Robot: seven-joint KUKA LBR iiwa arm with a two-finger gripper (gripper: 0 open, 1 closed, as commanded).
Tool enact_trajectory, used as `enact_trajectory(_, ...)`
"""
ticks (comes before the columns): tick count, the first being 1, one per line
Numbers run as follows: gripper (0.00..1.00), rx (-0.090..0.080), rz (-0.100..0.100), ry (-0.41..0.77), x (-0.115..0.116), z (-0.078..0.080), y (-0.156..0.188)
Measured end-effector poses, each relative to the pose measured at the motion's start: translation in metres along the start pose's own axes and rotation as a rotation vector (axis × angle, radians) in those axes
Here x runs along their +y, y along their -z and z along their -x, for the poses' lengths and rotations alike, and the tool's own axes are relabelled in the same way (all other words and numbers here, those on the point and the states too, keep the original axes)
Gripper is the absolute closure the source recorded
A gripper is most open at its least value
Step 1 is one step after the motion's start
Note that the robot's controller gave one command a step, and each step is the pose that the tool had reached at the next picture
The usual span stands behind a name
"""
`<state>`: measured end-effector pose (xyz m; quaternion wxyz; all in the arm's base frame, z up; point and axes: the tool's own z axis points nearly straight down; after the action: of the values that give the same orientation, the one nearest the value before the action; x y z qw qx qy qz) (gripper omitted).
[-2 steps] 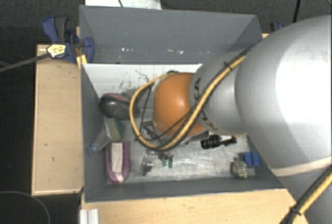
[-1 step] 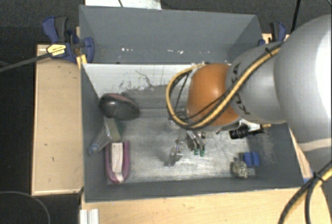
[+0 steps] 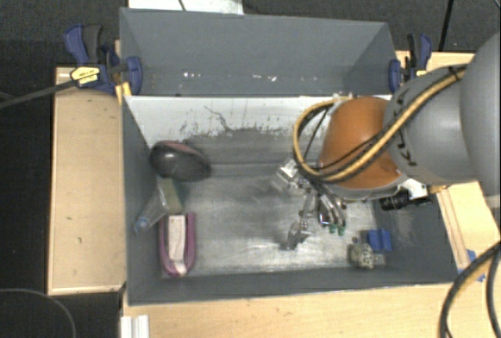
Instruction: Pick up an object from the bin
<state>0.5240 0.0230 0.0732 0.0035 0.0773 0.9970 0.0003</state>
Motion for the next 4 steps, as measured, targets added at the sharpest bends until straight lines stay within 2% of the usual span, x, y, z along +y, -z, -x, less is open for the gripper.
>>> enact_trajectory(1, 0.00, 0.001, 0.002, 0.175, 0.048, 0.022, 0.005)
enact_trajectory(2, 0.00, -0.004, 0.003, 0.153, 0.067, 0.028, 0.110)
enact_trajectory(3, 0.00, 0.010, -0.001, 0.394, -0.002, 0.068, 0.006)
enact_trajectory(4, 0.00, -0.003, 0.002, 0.415, -0.076, 0.084, -0.001)
